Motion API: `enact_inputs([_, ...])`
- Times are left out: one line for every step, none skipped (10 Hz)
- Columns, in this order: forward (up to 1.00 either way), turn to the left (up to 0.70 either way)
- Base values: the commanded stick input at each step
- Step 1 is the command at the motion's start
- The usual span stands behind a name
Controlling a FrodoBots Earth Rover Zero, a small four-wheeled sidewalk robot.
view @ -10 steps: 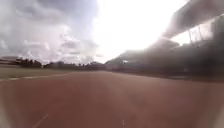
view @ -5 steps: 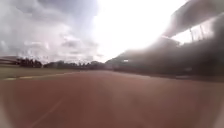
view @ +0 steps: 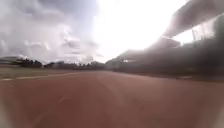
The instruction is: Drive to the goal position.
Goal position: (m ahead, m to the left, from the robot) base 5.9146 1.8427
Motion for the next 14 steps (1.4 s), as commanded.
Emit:
enact_inputs([0.7,0.0])
enact_inputs([0.7,0.0])
enact_inputs([0.7,0.0])
enact_inputs([0.7,0.0])
enact_inputs([0.7,0.0])
enact_inputs([0.7,0.0])
enact_inputs([0.7,0.0])
enact_inputs([0.7,0.0])
enact_inputs([0.7,0.0])
enact_inputs([0.7,0.0])
enact_inputs([0.7,0.0])
enact_inputs([0.7,0.0])
enact_inputs([0.7,0.0])
enact_inputs([0.7,0.0])
